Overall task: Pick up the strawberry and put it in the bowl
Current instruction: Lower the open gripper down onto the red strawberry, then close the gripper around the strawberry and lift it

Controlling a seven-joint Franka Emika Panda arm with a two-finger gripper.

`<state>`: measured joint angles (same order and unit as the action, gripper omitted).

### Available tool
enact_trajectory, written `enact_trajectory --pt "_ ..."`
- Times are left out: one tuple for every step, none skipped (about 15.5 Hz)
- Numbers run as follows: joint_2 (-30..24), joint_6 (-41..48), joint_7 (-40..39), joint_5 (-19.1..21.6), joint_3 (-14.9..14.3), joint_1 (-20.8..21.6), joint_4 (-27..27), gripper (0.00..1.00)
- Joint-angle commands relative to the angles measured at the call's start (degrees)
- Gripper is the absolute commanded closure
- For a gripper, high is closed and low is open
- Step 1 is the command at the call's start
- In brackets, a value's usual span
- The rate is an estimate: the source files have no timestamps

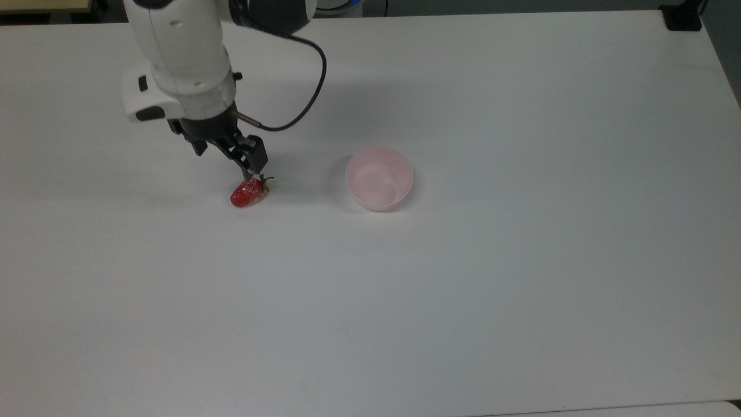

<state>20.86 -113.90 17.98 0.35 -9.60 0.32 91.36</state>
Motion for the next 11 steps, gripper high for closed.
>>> enact_trajectory --pt "1.2 -2.4 1.4 2.4 -0.9 0.8 1.5 0.18" --pt "1.5 -3.2 1.4 2.5 -0.9 0.8 2.2 0.21" --pt "1.6 -4.0 1.4 2.7 -0.9 0.7 2.9 0.21" --pt "1.7 -4.7 1.4 3.0 -0.9 0.6 3.6 0.23" --pt "1.7 -5.2 1.4 3.1 -0.9 0.6 4.0 0.25" --pt "1.8 -5.7 1.3 3.1 -0.9 0.7 4.8 0.27" --pt "1.9 -6.3 0.9 3.1 -0.9 0.8 5.4 0.29" --pt "2.3 -6.9 0.7 3.1 -0.9 0.8 6.1 0.33" --pt "2.9 -6.9 0.6 3.1 -0.9 0.9 6.1 0.37" --pt "3.0 -6.9 0.6 3.0 -0.9 0.9 6.2 0.39" --pt "3.2 -6.9 0.4 3.1 -0.9 0.8 6.2 0.39"
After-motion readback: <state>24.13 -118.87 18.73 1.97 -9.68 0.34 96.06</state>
